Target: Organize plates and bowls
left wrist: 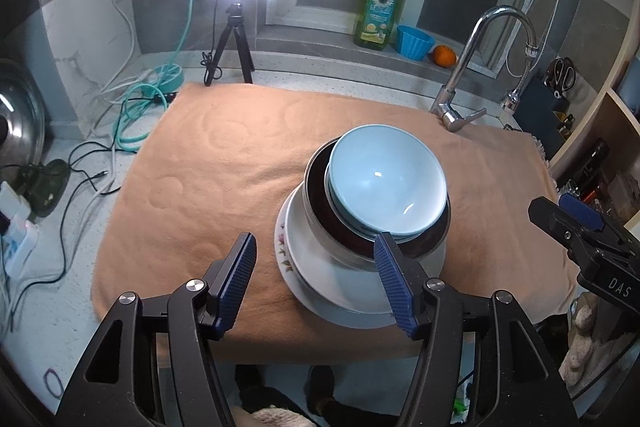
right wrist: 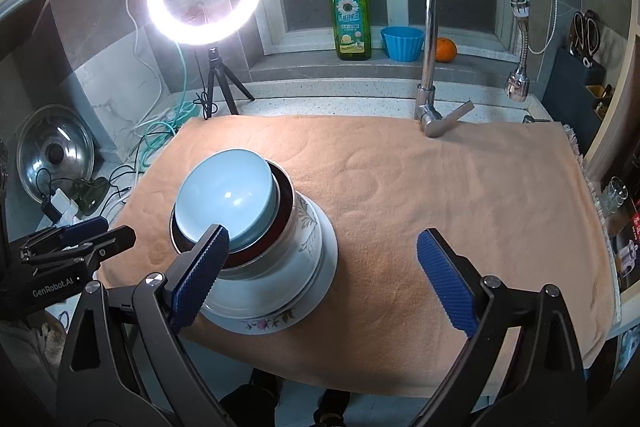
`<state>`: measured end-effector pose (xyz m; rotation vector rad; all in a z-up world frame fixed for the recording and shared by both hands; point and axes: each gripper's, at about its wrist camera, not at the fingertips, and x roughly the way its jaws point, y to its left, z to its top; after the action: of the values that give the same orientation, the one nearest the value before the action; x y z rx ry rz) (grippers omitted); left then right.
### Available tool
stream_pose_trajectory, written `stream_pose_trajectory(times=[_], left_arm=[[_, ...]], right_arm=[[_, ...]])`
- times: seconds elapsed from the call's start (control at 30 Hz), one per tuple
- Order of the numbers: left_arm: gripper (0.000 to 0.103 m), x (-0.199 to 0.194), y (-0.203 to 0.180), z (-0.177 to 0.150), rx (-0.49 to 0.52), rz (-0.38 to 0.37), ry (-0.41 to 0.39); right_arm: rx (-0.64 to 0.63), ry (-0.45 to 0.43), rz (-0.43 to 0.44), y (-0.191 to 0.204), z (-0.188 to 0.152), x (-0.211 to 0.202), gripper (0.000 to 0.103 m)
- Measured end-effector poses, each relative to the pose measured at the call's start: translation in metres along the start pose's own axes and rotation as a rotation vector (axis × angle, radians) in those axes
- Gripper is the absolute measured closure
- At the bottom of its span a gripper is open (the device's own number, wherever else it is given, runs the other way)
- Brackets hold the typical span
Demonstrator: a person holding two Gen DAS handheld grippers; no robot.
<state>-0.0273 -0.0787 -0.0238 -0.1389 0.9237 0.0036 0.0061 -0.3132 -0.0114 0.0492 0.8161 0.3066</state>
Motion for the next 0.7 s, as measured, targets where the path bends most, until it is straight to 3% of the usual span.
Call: stream_pose_trajectory(times=[0.7], left_arm=[[0.042,0.0004,0.0020,0.0061,0.015,0.006,0.003]], right_arm=[[-0.009,0.002,0.010,0.0090,0.0039,0.0079,0.006]])
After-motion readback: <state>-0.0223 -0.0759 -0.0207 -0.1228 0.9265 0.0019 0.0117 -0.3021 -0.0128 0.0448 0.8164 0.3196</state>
